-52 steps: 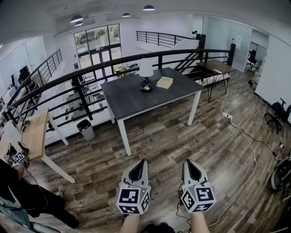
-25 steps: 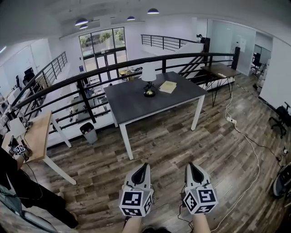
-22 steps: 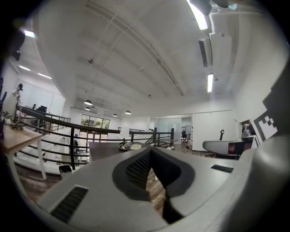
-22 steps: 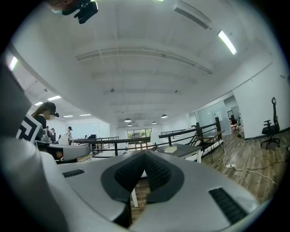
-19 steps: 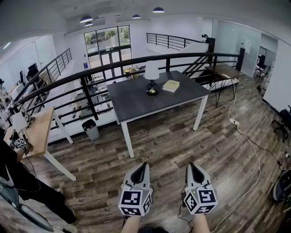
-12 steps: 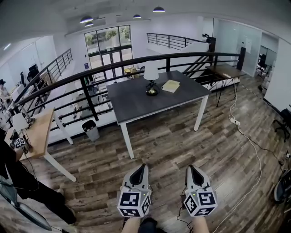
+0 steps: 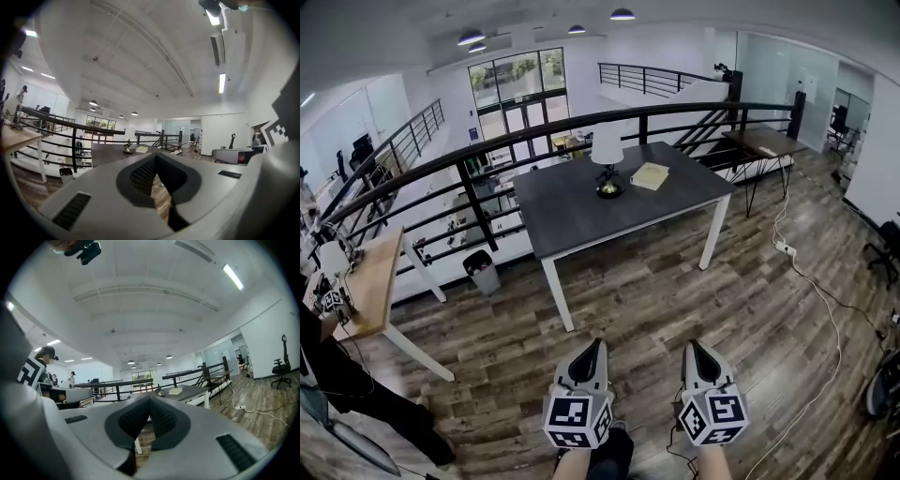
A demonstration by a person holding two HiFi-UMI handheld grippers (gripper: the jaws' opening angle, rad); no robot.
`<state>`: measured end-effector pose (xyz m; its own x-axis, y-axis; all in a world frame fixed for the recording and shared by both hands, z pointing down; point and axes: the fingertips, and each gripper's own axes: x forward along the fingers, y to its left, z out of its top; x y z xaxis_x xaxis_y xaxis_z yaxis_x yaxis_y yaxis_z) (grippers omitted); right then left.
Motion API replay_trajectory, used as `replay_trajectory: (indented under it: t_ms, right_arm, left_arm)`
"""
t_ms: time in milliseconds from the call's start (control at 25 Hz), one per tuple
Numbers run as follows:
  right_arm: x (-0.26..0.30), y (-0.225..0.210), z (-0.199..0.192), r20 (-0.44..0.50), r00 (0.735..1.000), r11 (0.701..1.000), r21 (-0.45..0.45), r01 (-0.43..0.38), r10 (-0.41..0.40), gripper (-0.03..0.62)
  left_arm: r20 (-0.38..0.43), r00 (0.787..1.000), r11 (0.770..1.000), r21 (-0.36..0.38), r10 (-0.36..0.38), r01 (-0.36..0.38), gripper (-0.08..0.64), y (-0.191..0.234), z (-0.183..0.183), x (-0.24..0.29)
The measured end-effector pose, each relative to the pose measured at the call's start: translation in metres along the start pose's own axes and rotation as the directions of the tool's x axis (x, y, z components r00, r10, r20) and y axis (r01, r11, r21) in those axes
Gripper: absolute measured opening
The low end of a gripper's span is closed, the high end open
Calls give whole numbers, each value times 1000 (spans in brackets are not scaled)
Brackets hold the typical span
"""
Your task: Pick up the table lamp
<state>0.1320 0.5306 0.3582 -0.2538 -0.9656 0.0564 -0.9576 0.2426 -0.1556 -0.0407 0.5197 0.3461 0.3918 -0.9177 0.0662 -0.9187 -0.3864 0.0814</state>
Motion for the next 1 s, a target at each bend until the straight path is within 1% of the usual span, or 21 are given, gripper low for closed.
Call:
replay_trajectory:
  t_ms: [240,640,800,1000]
  right_arm:
    - [57,-7,4,2,1000,1000,-8,16,-16,-8]
    - [177,-1,32,23,1000,999,-32,18,-17,-8]
    - [216,3,40,34,999,999,-47,12,-10,-8]
    - [258,2,39,13,1000,999,-45,7,-7,-8]
  left_arm:
    - [-4,1000,1000,-5,-17,17,9,26,2,51]
    - [9,999,999,-5,-36,36,9,91,29,147]
    - [21,999,999,-5,-43,43,9,113,38,179]
    - [17,999,999,-8,-43,43,9,136,45,211]
